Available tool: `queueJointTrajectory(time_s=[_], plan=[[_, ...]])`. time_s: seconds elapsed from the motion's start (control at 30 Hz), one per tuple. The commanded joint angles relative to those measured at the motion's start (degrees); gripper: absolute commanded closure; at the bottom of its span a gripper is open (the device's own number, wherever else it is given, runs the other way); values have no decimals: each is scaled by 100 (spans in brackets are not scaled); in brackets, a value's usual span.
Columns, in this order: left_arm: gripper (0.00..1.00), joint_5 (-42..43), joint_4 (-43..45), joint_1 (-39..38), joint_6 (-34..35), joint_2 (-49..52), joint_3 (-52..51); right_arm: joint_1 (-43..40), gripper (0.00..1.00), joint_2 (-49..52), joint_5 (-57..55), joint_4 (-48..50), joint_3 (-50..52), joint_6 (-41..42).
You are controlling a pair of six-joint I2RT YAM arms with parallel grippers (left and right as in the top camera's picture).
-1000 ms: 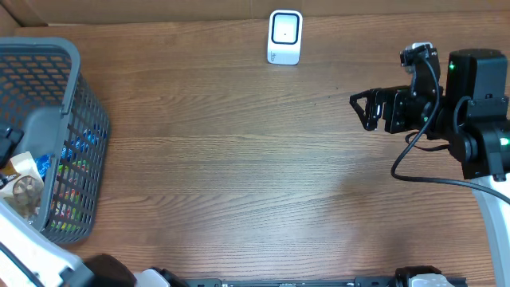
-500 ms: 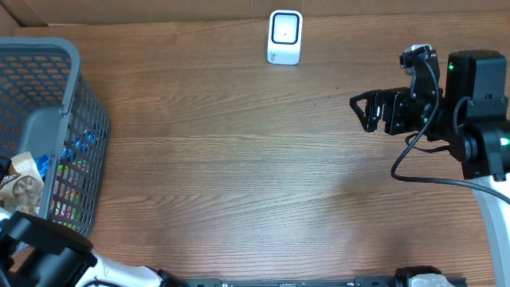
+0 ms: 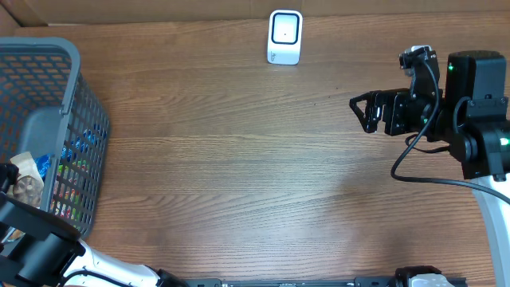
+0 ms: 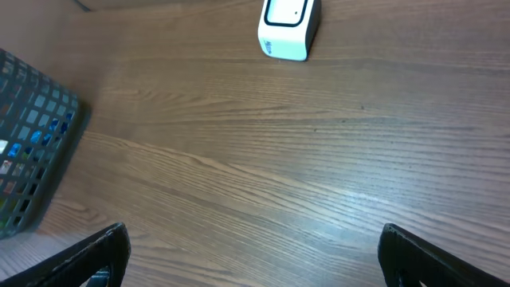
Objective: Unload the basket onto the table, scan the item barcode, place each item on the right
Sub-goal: 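Move the left gripper into the basket and grasp the brown Pantree bag, then lift the brown bag out and place it on the table center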
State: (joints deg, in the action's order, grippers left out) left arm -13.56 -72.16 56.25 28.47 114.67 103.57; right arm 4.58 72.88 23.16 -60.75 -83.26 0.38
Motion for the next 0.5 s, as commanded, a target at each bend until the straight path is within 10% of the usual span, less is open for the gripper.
queueJointTrajectory(time_s=[0.0, 0.2, 0.47], plan=[[14, -232, 107, -2, 138, 37, -343, -15, 0, -68, 52, 15, -144, -22], [21, -227, 332, -26, 136, 37, -686, -15, 0, -31, 52, 15, -144, -22], [96, -129, 382, -50, 111, 28, -662, -15, 0, 83, 52, -4, -144, -22]])
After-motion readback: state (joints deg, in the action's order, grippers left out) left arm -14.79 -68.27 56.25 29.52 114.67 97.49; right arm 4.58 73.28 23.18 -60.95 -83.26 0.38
